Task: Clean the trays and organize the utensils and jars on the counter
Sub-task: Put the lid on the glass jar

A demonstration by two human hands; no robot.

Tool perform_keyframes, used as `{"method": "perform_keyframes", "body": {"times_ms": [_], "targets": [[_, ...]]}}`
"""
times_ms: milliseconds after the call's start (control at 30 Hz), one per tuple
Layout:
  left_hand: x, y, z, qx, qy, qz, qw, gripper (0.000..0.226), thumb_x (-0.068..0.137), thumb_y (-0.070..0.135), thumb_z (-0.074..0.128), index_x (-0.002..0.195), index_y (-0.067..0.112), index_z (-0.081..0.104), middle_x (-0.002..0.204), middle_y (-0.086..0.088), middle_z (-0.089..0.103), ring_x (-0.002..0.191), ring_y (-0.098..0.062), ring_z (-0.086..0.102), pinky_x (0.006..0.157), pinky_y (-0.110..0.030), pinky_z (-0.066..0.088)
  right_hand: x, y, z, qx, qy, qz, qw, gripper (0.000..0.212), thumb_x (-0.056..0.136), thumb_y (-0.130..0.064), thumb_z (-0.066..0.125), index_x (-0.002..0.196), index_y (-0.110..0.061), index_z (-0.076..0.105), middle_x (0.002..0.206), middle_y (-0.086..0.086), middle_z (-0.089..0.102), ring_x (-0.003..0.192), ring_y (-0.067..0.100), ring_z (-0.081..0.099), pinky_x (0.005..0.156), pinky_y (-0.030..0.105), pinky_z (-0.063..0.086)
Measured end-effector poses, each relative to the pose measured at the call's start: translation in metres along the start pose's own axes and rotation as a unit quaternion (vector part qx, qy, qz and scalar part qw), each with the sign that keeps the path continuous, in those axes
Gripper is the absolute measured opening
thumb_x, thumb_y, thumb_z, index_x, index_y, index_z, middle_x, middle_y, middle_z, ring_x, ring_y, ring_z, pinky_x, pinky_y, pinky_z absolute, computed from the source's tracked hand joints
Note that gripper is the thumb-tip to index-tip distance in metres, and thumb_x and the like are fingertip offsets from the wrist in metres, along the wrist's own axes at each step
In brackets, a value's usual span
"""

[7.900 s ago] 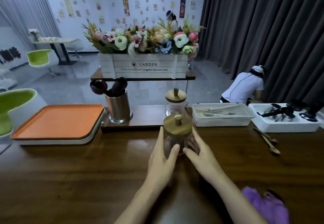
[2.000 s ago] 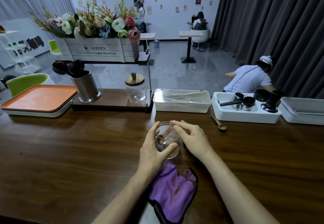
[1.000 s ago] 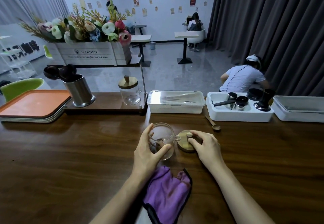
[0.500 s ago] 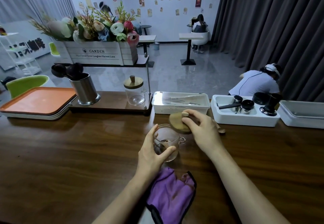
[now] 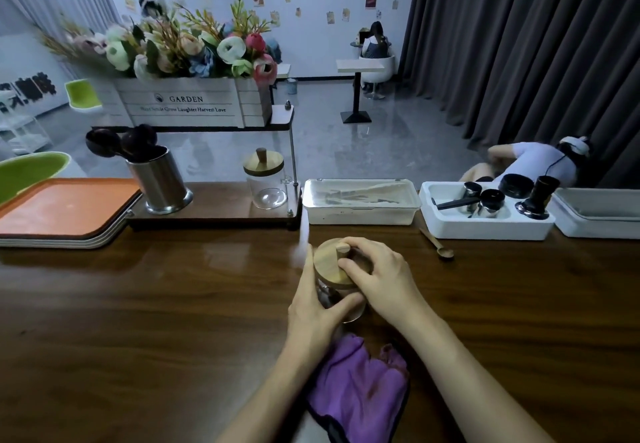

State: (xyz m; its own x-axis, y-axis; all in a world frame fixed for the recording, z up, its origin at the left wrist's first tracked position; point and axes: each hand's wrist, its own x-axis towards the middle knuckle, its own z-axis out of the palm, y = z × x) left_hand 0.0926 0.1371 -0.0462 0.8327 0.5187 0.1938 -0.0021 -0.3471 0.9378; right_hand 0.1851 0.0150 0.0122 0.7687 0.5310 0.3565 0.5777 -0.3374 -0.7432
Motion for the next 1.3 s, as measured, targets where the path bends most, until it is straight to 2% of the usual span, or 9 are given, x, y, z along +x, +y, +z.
{"method": "perform_keyframes", "body": {"times_ms": [67,267,467,633,767,967,1033,1167,1300], "targets": [[0.005,-0.002,-0.008,-0.016,-0.044,-0.005,0.999,0.118,0.064,0.059,0.087,0.153,0.064,0.011,0.141,0.023,0.058,0.133,-0.003,0.054,0.114,-0.043,0.043,-0.003,0.003,0.002,0.008,-0.001,0.011,1.0,0.032,0.088,-0.03,0.073,0.12,-0.033,0.07,0.123,-0.021,0.067,0.117,-0.001,0.06,0.102,0.032,0.048],[0.015,0.002,-0.026,-0.043,-0.075,0.035,0.996,0.077,0.084,0.056,0.071,0.153,0.043,0.04,0.144,0.015,0.059,0.129,-0.002,0.058,0.112,-0.043,0.047,-0.009,0.011,0.01,0.025,0.011,0.062,0.998,0.056,0.076,-0.065,0.059,0.128,-0.044,0.063,0.146,-0.029,0.047,0.13,-0.009,0.047,0.11,0.024,0.04],[0.019,-0.007,-0.026,0.014,-0.07,0.051,0.996,0.062,0.087,0.058,0.069,0.145,0.044,0.051,0.139,0.018,0.062,0.124,-0.004,0.061,0.105,-0.044,0.051,-0.009,0.015,0.009,0.008,-0.005,0.089,0.996,0.048,0.087,-0.053,0.067,0.133,-0.043,0.061,0.147,-0.031,0.044,0.129,-0.009,0.048,0.105,0.017,0.038],[0.022,-0.001,-0.025,0.029,-0.074,0.022,0.997,0.064,0.086,0.059,0.068,0.146,0.05,0.046,0.139,0.02,0.061,0.125,-0.003,0.06,0.108,-0.045,0.049,-0.002,0.013,0.003,0.023,-0.028,0.115,0.993,0.045,0.089,-0.054,0.065,0.133,-0.052,0.057,0.144,-0.024,0.052,0.127,0.003,0.054,0.105,0.027,0.043],[0.02,0.004,-0.024,0.025,-0.067,0.0,0.997,0.067,0.086,0.06,0.068,0.147,0.051,0.043,0.143,0.018,0.059,0.131,-0.005,0.057,0.112,-0.045,0.045,-0.007,0.014,0.009,0.037,-0.019,0.099,0.994,0.043,0.096,-0.049,0.057,0.139,-0.047,0.054,0.136,-0.019,0.061,0.122,0.0,0.054,0.095,0.018,0.041],[0.021,0.001,-0.025,0.003,-0.05,-0.017,0.999,0.073,0.082,0.065,0.07,0.148,0.055,0.04,0.145,0.017,0.057,0.135,-0.005,0.053,0.116,-0.047,0.041,-0.029,0.02,0.025,0.127,0.015,0.112,0.985,0.054,0.098,-0.049,0.053,0.15,-0.038,0.042,0.157,-0.011,0.038,0.144,-0.003,0.031,0.111,0.011,0.032],[0.023,-0.001,-0.024,0.0,-0.051,-0.015,0.999,0.077,0.079,0.069,0.071,0.148,0.057,0.038,0.146,0.018,0.057,0.135,-0.006,0.053,0.116,-0.048,0.041,-0.033,0.019,0.026,0.154,0.023,0.152,0.976,0.055,0.096,-0.056,0.055,0.148,-0.043,0.042,0.148,-0.018,0.048,0.136,-0.003,0.044,0.107,0.017,0.041],[0.025,-0.009,-0.023,-0.012,-0.018,-0.012,1.0,0.084,0.074,0.073,0.073,0.148,0.048,0.042,0.138,0.018,0.062,0.127,-0.001,0.059,0.11,-0.043,0.048,-0.03,0.014,0.034,0.163,0.06,0.198,0.965,0.039,0.092,-0.053,0.06,0.131,-0.047,0.057,0.089,-0.046,0.061,0.096,-0.029,0.053,0.081,0.001,0.041],[0.027,-0.01,-0.045,-0.022,-0.012,-0.004,1.0,0.072,0.076,0.053,0.079,0.141,0.039,0.053,0.131,0.015,0.066,0.116,0.006,0.062,0.099,-0.022,0.052,-0.018,-0.004,0.057,0.187,0.06,0.203,0.959,0.025,0.095,-0.043,0.061,0.113,-0.058,0.052,0.086,-0.051,0.059,0.093,-0.028,0.055,0.079,0.0,0.041]]}}
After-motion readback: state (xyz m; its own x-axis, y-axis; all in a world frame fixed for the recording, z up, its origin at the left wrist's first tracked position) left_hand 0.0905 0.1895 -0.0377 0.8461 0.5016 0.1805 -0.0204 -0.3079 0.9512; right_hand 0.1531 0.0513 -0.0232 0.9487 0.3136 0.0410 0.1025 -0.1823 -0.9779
